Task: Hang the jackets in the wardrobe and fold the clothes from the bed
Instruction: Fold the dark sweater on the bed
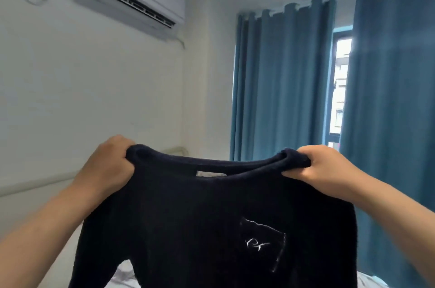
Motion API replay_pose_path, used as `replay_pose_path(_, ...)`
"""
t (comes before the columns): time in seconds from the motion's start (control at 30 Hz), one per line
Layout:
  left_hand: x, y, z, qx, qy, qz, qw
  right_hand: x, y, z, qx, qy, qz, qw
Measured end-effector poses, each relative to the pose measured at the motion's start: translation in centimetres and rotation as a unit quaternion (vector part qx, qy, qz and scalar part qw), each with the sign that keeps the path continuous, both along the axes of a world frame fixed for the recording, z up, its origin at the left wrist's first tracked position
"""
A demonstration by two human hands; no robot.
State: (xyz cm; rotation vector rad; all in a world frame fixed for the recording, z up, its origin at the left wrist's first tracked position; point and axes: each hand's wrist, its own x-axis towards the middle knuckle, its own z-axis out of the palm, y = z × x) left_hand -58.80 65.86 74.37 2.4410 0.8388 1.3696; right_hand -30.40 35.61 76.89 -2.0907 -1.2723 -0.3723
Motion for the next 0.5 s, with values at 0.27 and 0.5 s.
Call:
replay_pose_path(0.27,-5.0,1.1,4.0,-0.002,-0.058,0.096,0.994,-3.0,3.4,4.4,0.014,-0.045,0.03,0.998)
replay_pose_path(0.5,-11.4,-0.7,5.3,0.019,0.025,0.068,0.997,-4.6,4.2,4.0,0.023,0.021,0.132,0.991)
